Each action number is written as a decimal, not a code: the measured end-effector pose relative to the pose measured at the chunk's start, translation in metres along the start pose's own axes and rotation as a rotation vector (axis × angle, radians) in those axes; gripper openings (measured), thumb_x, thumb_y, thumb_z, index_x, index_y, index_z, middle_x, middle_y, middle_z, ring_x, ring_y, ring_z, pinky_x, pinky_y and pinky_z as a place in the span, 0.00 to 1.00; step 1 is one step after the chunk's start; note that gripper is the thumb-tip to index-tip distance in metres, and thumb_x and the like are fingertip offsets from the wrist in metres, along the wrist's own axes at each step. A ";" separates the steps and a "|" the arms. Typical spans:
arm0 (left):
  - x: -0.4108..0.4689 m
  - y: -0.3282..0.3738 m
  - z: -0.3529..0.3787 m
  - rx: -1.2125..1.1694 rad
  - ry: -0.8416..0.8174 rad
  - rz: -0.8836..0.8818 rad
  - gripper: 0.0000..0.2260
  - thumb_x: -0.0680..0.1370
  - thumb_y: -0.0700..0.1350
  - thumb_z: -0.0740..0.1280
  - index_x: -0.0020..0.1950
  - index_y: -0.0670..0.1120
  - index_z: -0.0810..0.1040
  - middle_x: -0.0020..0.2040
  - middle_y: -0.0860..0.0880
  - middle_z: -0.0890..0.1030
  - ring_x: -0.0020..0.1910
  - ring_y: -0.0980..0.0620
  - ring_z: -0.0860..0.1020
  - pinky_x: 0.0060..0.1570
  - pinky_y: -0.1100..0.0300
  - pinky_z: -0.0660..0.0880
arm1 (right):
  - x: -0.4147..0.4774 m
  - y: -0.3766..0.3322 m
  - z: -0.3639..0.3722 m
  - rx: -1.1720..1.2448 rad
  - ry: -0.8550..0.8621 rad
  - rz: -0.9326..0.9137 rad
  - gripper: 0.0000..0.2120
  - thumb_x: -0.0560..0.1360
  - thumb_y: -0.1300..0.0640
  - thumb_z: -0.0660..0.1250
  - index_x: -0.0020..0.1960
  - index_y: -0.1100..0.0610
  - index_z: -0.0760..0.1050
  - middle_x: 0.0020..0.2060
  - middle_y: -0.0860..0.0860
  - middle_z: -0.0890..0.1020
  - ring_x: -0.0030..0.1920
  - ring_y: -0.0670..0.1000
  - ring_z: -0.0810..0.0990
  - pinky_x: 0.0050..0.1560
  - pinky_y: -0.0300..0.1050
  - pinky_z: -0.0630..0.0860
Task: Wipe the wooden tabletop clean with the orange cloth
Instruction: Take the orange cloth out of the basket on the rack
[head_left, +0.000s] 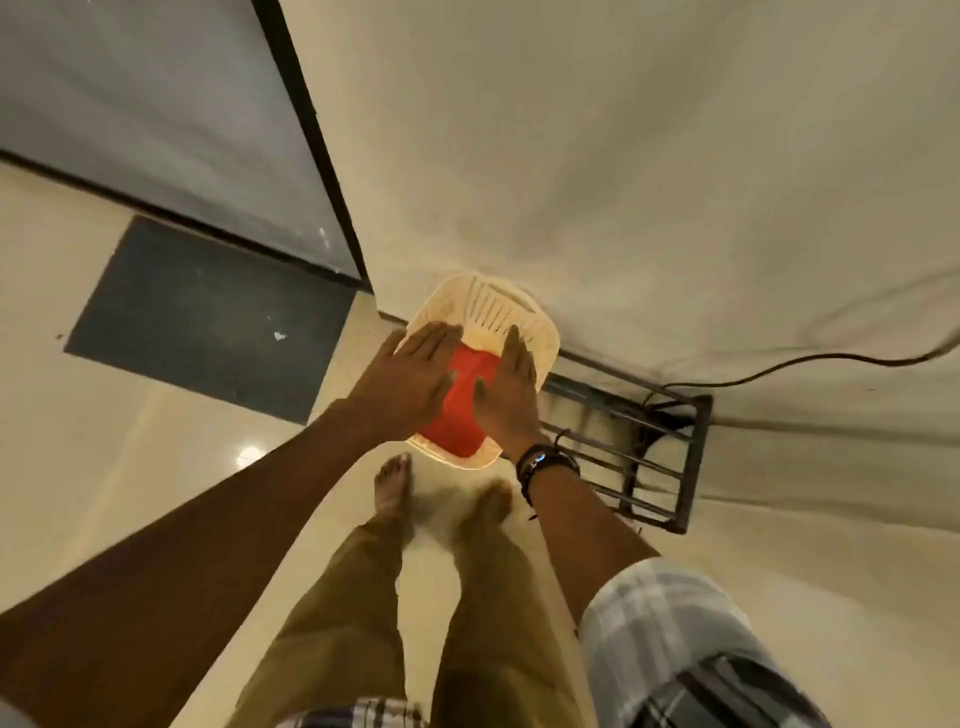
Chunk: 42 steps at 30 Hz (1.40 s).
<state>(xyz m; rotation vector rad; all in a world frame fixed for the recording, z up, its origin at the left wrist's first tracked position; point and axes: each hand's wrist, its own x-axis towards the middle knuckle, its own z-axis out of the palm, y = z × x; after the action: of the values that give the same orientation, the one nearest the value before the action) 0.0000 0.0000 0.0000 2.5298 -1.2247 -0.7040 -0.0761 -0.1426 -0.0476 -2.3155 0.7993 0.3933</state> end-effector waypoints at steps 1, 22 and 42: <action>0.010 -0.012 0.013 -0.011 -0.027 -0.029 0.27 0.84 0.53 0.45 0.80 0.41 0.55 0.79 0.42 0.62 0.78 0.44 0.59 0.75 0.44 0.54 | 0.017 0.005 0.012 -0.016 -0.070 0.029 0.39 0.81 0.60 0.62 0.81 0.61 0.39 0.81 0.61 0.51 0.81 0.61 0.48 0.81 0.56 0.48; 0.035 -0.071 0.080 -0.182 -0.056 -0.087 0.31 0.79 0.57 0.49 0.75 0.39 0.66 0.75 0.39 0.68 0.76 0.38 0.62 0.76 0.43 0.52 | 0.103 0.033 0.053 0.012 -0.351 0.183 0.10 0.73 0.57 0.67 0.38 0.64 0.77 0.32 0.58 0.80 0.37 0.57 0.82 0.39 0.47 0.79; -0.055 0.094 -0.086 -1.318 -0.080 -0.687 0.26 0.79 0.65 0.58 0.65 0.45 0.71 0.58 0.44 0.80 0.54 0.45 0.79 0.63 0.45 0.73 | -0.226 -0.015 -0.146 1.309 0.068 0.171 0.20 0.74 0.73 0.65 0.60 0.54 0.75 0.51 0.52 0.84 0.51 0.51 0.84 0.47 0.47 0.82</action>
<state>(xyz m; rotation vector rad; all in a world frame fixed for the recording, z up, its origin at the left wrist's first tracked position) -0.0475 -0.0145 0.1295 1.6476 0.2460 -1.1962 -0.2309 -0.1310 0.1725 -1.0416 0.8937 -0.1497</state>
